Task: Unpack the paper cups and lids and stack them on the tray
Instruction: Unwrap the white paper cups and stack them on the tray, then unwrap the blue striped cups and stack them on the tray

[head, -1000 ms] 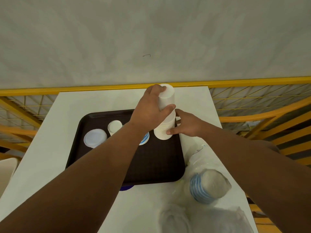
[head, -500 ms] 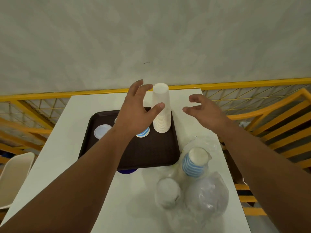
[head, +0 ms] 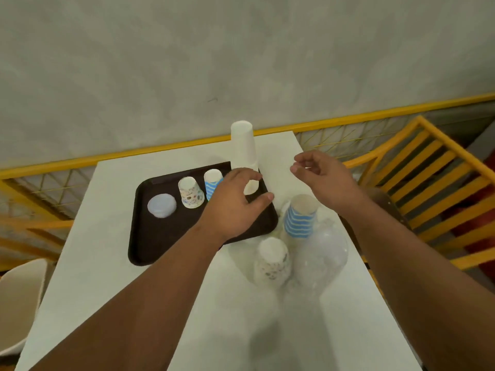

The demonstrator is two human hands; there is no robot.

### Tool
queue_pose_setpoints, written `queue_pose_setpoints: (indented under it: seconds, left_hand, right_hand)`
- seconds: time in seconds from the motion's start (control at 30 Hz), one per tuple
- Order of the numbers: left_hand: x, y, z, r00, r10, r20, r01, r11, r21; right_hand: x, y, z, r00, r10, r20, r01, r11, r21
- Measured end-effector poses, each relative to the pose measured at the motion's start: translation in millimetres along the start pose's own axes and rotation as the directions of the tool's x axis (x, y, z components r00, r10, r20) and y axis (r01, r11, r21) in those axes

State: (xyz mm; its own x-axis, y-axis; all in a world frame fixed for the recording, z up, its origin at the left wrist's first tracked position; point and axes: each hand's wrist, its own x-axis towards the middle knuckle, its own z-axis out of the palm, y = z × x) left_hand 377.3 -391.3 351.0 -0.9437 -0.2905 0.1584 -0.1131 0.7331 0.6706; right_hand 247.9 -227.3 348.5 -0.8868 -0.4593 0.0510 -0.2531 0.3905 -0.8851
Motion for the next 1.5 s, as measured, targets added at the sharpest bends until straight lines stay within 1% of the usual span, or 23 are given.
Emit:
queue_pose_setpoints:
  seconds: [0.07, 0.13, 0.2, 0.3, 0.4, 0.47, 0.53, 0.6, 0.7, 0.73, 0.8, 0.87, 0.9, 0.93, 1.0, 1.1, 1.2, 1.23, 1.3, 1.33, 1.4, 1.43, 1.5]
  left_hand:
    - [2.3, 1.9, 2.3, 0.993, 0.046, 0.105, -0.047, 0.999, 0.009]
    - [12.7, 2.6, 6.5, 0.971, 0.099, 0.220, -0.120, 0.989, 0.084]
    - [26.9, 4.4, 14.9, 0.934, 0.143, 0.326, -0.204, 0.965, 0.163]
    - [48.7, 11.0, 35.3, 0.873, 0.161, 0.460, -0.285, 0.935, 0.212]
    - [67.9, 12.7, 60.5, 0.806, 0.136, 0.575, -0.323, 0.917, 0.235]
    - [78.0, 12.5, 74.1, 0.772, 0.114, 0.625, -0.333, 0.910, 0.246]
    - [86.8, 11.6, 82.5, 0.750, 0.089, 0.656, -0.323, 0.914, 0.244]
    - [94.3, 11.8, 86.0, 0.754, 0.063, 0.654, -0.274, 0.935, 0.225]
    - [106.5, 10.2, 88.4, 0.791, 0.021, 0.612, -0.186, 0.961, 0.206]
    - [110.0, 9.4, 88.6, 0.799, 0.002, 0.602, -0.157, 0.966, 0.206]
    - [115.8, 7.7, 89.5, 0.811, -0.038, 0.584, -0.109, 0.971, 0.214]
    - [119.7, 7.0, 90.8, 0.826, -0.072, 0.560, -0.068, 0.972, 0.225]
    - [120.7, 7.7, 91.5, 0.831, -0.087, 0.550, -0.050, 0.972, 0.229]
    - [121.3, 8.2, 92.6, 0.835, -0.100, 0.542, -0.033, 0.973, 0.230]
    - [121.9, 9.8, 94.3, 0.841, -0.115, 0.528, -0.008, 0.974, 0.225]
    - [121.8, 14.8, 94.2, 0.852, -0.117, 0.510, 0.008, 0.978, 0.210]
    - [127.7, 24.9, 87.4, 0.892, -0.098, 0.442, 0.021, 0.984, 0.177]
    - [130.8, 29.5, 83.6, 0.915, -0.080, 0.396, 0.015, 0.986, 0.165]
    - [136.9, 40.8, 72.2, 0.963, -0.033, 0.268, 0.006, 0.995, 0.103]
    - [140.1, 45.8, 65.5, 0.981, -0.024, 0.190, 0.018, 0.999, 0.036]
    - [143.1, 54.8, 51.5, 0.998, -0.058, 0.027, 0.062, 0.984, -0.168]
    - [142.7, 58.8, 44.5, 0.994, -0.101, -0.037, 0.085, 0.947, -0.309]
    - [134.9, 63.4, 33.1, 0.985, -0.159, -0.069, 0.084, 0.788, -0.610]
  right_hand:
    - [-8.9, 7.2, -4.8, 0.998, 0.037, -0.045, -0.037, 0.999, -0.017]
    - [-14.3, 14.8, -11.5, 0.993, 0.072, -0.093, -0.074, 0.997, -0.018]
    - [-19.3, 21.3, -17.8, 0.990, 0.093, -0.110, -0.097, 0.995, -0.035]
    - [-21.6, 33.0, -26.9, 0.991, 0.088, -0.105, -0.096, 0.993, -0.070]
    - [-17.7, 46.9, -33.1, 0.984, 0.145, -0.099, -0.150, 0.988, -0.041]
    - [-11.3, 61.7, -36.0, 0.978, 0.194, -0.081, -0.191, 0.981, 0.044]
    - [-5.0, 76.3, -38.0, 0.969, 0.239, -0.057, -0.232, 0.967, 0.106]
    - [3.2, 92.9, -36.8, 0.953, 0.303, -0.016, -0.297, 0.942, 0.157]
    - [17.9, 122.3, -25.5, 0.879, 0.468, 0.093, -0.476, 0.855, 0.206]
    - [22.0, 133.3, -20.8, 0.836, 0.532, 0.139, -0.549, 0.812, 0.196]
    - [24.1, 154.0, -10.3, 0.733, 0.633, 0.249, -0.671, 0.734, 0.109]
    - [19.6, 166.4, -2.1, 0.645, 0.683, 0.341, -0.738, 0.673, 0.047]
    - [17.0, 169.8, 1.3, 0.606, 0.697, 0.385, -0.768, 0.638, 0.055]
    - [14.9, 172.1, 3.9, 0.575, 0.701, 0.422, -0.793, 0.604, 0.079]
    - [13.0, 175.7, 7.1, 0.550, 0.698, 0.458, -0.819, 0.557, 0.135]
    - [15.2, 176.1, 4.4, 0.557, 0.682, 0.474, -0.823, 0.530, 0.205]
    - [24.0, 163.6, -10.9, 0.590, 0.677, 0.439, -0.805, 0.535, 0.256]
    - [28.8, 156.5, -18.9, 0.615, 0.663, 0.427, -0.786, 0.558, 0.267]
    - [39.7, 140.3, -35.1, 0.693, 0.590, 0.415, -0.719, 0.613, 0.329]
    - [44.5, 130.4, -43.3, 0.738, 0.537, 0.409, -0.673, 0.633, 0.382]
    - [50.1, 105.6, -56.8, 0.819, 0.427, 0.383, -0.573, 0.639, 0.513]
    - [50.9, 92.0, -60.5, 0.846, 0.381, 0.372, -0.532, 0.627, 0.569]
    - [48.6, 63.1, -59.6, 0.883, 0.302, 0.359, -0.468, 0.616, 0.633]
